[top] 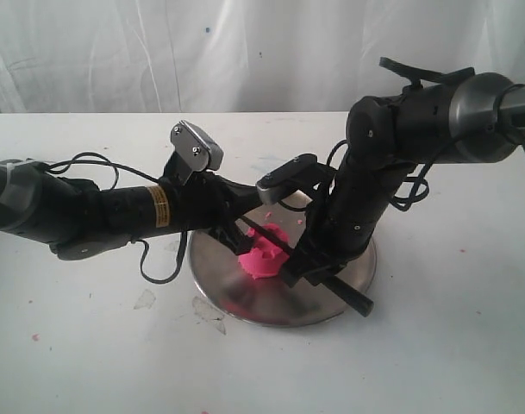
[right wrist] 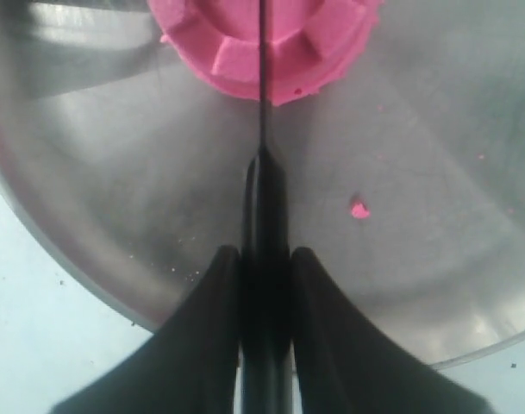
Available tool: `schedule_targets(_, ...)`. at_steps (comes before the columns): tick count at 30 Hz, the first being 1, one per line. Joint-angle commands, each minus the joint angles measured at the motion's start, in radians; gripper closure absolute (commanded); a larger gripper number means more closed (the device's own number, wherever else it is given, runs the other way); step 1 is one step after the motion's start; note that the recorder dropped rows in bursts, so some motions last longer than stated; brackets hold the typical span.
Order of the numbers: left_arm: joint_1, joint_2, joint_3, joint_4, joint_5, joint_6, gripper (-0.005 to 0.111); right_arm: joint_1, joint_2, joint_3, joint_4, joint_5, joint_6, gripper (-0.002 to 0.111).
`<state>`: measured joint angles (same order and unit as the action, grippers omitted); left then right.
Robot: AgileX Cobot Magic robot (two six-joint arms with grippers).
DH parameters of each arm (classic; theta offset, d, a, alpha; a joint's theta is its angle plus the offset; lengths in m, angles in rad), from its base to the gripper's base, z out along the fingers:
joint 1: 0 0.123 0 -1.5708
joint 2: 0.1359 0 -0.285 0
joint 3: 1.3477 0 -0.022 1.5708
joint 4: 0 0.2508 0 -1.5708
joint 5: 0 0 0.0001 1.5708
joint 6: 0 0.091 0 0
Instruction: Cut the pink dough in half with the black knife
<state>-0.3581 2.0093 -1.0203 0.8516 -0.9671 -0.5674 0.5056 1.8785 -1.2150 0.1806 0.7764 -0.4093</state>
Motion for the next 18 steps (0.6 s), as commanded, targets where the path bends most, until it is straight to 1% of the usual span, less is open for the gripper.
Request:
schedule_targets(1, -0.004, 0.02, -0.005, -0.008, 0.026, 0.016, 0.107, -0.008, -0.002, -0.005, 0.007, -0.001, -0.007, 0.108)
schedule_targets(6, -0.002, 0.055, -0.006, -0.065, 0.004, 0.027, 0.107, -0.008, -0.002, -0.005, 0.007, -0.001, -0.007, 0.108)
schedule_targets(10, -0.002, 0.057, -0.006, -0.066, -0.003, 0.051, 0.107, -0.008, -0.002, -0.005, 0.007, -0.001, -0.007, 0.108)
schedule_targets(18, -0.002, 0.057, -0.006, -0.066, 0.036, 0.074, 0.107, -0.008, -0.002, -0.005, 0.007, -0.001, -0.007, 0.108)
